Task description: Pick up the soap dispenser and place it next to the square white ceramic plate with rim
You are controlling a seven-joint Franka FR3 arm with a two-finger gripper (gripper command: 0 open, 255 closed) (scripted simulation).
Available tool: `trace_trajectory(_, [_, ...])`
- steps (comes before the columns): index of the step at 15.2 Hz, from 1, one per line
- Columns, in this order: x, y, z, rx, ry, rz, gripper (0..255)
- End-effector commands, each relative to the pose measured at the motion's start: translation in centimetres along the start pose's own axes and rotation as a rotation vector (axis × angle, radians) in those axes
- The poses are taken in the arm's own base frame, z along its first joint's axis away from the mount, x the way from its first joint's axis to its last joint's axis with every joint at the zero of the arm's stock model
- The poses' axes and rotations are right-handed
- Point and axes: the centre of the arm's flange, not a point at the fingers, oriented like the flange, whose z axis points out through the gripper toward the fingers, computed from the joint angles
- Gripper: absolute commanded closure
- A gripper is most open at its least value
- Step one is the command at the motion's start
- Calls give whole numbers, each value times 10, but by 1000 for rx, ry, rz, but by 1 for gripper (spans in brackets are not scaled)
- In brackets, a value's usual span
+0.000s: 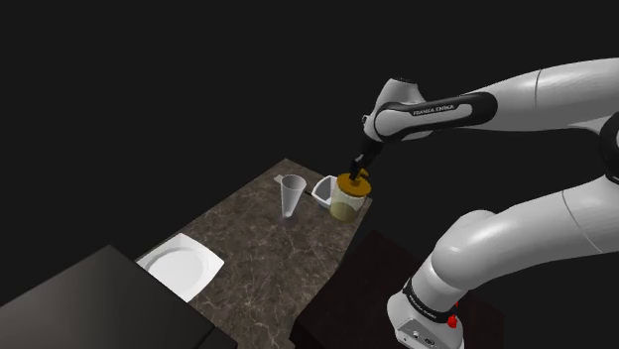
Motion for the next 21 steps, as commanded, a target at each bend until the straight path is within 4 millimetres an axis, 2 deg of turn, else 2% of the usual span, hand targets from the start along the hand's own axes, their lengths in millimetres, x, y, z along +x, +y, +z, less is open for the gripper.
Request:
trace_trajectory(1, [1,-1,-11,0,0,0,255])
trace_trajectory(17, [9,0,-92,0,0,0,255])
trace_trajectory(21, [40,-43,-89,0,0,0,255])
